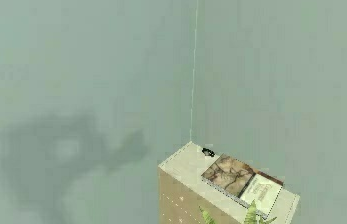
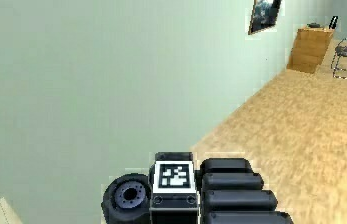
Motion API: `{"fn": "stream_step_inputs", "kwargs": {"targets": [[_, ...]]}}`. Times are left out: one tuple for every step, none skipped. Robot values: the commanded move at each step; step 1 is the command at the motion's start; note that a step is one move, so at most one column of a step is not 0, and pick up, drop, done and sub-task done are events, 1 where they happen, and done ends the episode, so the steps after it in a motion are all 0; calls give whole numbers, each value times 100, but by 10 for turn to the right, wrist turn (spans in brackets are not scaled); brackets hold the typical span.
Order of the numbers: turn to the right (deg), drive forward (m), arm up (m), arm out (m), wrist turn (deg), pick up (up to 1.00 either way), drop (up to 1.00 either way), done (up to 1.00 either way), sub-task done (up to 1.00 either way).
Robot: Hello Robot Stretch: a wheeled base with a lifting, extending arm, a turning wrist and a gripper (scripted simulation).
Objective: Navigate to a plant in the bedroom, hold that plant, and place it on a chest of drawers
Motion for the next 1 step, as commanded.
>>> {"fn": "stream_step_inputs", "kwargs": {"targets": [[120,0,0,0,0,0,0,0,0]]}}
